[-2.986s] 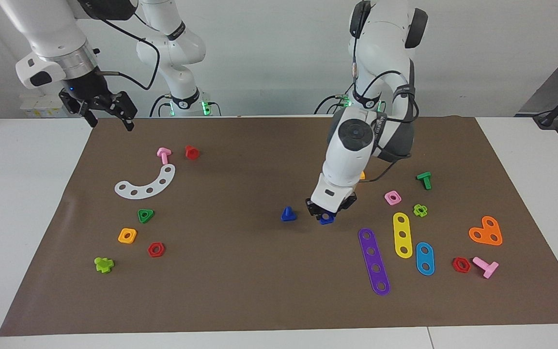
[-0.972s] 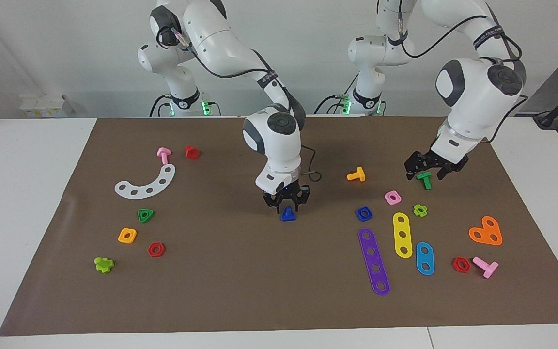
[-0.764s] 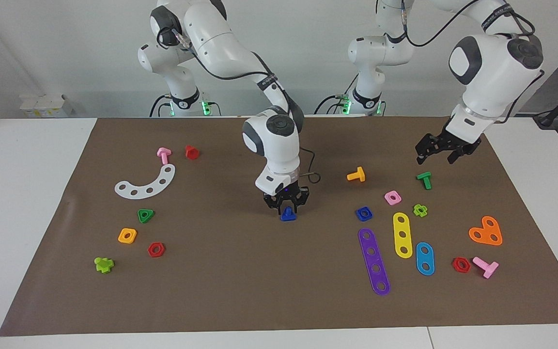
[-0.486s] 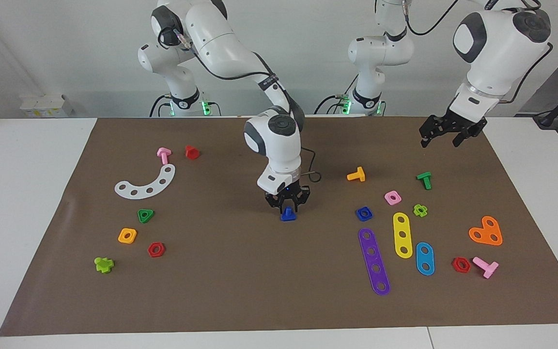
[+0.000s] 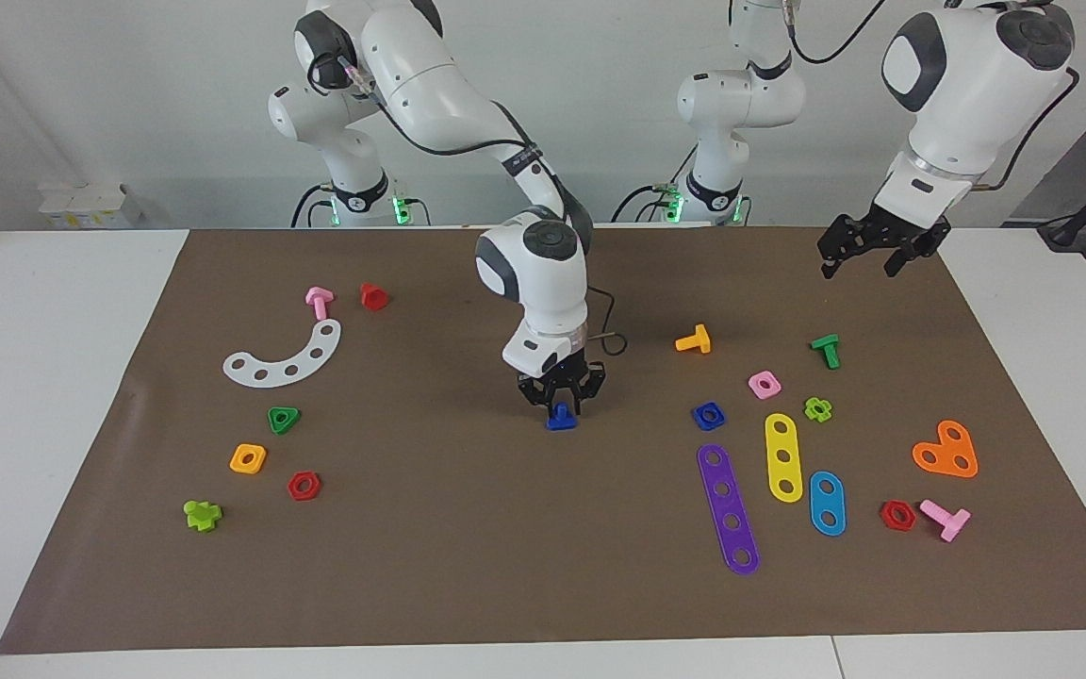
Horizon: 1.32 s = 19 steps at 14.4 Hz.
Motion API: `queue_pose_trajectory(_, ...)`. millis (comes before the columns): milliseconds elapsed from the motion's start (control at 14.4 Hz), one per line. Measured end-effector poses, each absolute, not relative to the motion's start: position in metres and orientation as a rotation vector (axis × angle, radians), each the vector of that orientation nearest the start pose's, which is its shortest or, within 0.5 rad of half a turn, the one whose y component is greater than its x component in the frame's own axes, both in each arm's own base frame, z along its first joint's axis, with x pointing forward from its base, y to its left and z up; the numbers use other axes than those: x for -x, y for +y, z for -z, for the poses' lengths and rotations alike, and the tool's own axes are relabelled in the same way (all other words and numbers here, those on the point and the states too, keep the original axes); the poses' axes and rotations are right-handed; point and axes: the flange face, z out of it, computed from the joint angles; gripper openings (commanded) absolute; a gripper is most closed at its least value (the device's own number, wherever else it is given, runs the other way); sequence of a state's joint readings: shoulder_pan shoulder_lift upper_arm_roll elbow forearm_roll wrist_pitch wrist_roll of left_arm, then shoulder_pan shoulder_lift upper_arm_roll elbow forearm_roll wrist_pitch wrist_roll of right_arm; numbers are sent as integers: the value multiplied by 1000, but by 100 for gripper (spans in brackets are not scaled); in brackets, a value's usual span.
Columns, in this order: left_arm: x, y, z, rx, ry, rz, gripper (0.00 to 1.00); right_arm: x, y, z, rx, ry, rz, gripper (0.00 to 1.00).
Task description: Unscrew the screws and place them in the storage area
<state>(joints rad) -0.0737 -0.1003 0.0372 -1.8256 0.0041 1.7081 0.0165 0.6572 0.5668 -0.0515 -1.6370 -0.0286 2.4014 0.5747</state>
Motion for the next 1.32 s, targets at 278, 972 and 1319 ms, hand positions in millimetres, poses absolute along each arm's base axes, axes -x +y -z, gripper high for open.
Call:
queue_pose_trajectory(278, -525, -22, -577, 3131, 147, -4, 100, -577, 405, -307, 3057, -93, 293, 37)
queue_pose_trajectory(972, -527, -13, -581, 3127, 204, 39, 100, -579, 404, -313, 3055, -80, 301, 0)
queue_pose_trajectory(1319, -527, -13, -581, 3127, 204, 40, 100, -604, 323, -424, 3069, 100, 323, 0)
